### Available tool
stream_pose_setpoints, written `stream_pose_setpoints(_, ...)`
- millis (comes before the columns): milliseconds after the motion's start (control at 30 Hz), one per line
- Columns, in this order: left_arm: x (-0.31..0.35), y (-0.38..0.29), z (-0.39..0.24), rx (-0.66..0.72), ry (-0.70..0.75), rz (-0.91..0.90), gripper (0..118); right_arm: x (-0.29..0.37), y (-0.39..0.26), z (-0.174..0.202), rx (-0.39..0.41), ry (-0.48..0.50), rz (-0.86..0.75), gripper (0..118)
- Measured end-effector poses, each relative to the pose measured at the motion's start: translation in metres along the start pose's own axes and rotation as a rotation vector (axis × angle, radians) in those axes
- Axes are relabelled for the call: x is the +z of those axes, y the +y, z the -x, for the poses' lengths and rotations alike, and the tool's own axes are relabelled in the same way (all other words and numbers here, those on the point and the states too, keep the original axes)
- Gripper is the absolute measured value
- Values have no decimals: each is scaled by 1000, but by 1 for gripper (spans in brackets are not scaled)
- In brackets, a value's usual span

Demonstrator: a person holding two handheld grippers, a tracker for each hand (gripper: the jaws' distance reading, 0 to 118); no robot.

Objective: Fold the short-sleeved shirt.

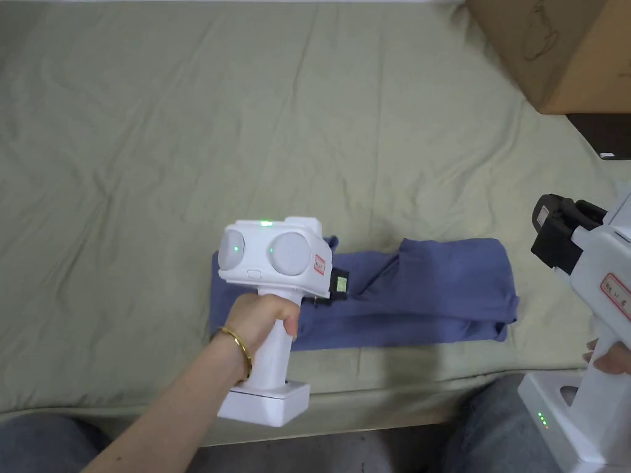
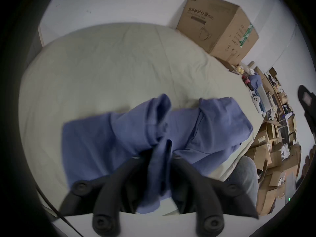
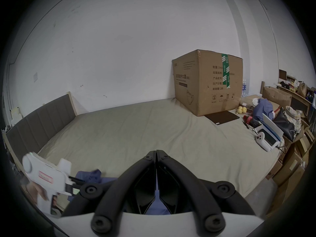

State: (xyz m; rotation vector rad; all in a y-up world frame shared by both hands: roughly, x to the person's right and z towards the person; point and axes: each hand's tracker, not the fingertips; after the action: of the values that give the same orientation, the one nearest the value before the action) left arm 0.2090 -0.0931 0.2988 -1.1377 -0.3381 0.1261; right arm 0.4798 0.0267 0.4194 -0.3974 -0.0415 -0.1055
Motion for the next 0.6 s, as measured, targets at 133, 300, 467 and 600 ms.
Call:
stream_pose_setpoints(133, 3, -1, 3, 89, -91, -8, 83, 2, -5, -10, -4, -19, 16, 0)
stream_pose_setpoints(300, 73, 18, 19, 83, -110, -282, 67, 1, -7, -8, 9, -14, 31, 0)
stream_pose_setpoints(467, 108, 8, 30, -25, 139, -437, 9, -2, -5, 0, 11, 11, 30, 0)
stream_pose_setpoints(600, 80, -20, 38, -50, 181, -300, 0, -3, -3, 6, 22, 29, 26, 0)
